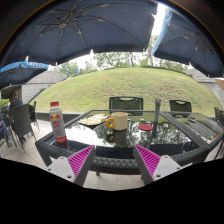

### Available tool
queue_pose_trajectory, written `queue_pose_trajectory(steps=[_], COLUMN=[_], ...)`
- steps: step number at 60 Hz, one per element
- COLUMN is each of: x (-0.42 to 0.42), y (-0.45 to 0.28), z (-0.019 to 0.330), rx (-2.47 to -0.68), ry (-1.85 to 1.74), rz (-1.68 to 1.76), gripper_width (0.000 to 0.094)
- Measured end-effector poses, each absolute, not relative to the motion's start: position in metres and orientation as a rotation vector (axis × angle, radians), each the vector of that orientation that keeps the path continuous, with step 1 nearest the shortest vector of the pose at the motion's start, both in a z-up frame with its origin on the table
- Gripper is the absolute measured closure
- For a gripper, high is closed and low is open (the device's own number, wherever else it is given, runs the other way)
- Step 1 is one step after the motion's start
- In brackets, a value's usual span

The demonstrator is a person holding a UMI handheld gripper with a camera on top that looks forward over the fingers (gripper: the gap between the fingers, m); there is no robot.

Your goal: Pour water

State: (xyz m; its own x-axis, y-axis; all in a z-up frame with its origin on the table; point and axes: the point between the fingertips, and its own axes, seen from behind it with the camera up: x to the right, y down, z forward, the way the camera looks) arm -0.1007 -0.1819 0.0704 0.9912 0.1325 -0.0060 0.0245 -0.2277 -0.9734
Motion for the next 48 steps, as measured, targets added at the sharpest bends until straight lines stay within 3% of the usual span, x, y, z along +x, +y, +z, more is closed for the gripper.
queue_pose_trajectory(steps=[15,37,48], x=[-0.106,-0.318,-0.360], y=[-0.178,-0.120,-0.055], z=[0.079,0.095,0.093], rx=[-1.762,-1.702,-1.700], ry=[-0.136,-0.355,-0.331], rz=[0.120,0.376,0.298], gripper_width=[0.0112,0.0116,0.0112])
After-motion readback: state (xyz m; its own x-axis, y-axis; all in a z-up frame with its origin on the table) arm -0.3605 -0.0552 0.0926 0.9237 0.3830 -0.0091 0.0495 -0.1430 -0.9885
